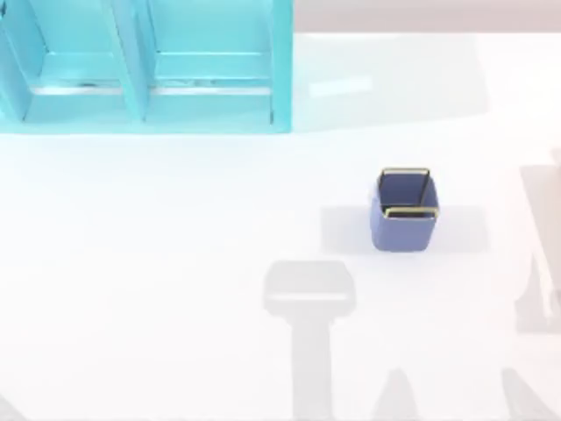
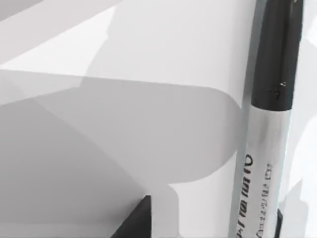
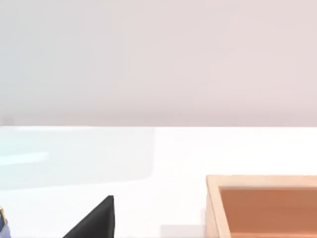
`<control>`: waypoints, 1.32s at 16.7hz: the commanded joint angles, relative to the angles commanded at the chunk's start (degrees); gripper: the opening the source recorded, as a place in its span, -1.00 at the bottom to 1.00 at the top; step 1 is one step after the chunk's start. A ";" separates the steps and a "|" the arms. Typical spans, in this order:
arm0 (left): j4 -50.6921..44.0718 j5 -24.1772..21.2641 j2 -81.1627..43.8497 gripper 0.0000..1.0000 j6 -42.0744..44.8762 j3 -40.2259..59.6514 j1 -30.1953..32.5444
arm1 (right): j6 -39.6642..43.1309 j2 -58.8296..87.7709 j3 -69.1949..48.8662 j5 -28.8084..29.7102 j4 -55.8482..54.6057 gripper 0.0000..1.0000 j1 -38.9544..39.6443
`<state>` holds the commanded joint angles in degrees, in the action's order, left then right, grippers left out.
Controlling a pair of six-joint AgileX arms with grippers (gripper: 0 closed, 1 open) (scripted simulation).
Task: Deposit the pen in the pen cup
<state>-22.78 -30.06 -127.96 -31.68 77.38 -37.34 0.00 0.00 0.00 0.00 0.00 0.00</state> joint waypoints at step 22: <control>-4.65 0.26 5.45 -1.00 2.21 0.52 -3.45 | 0.00 0.00 0.00 0.00 0.00 1.00 0.00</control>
<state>-27.43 -29.80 -122.51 -29.47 77.90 -40.80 0.00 0.00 0.00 0.00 0.00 0.00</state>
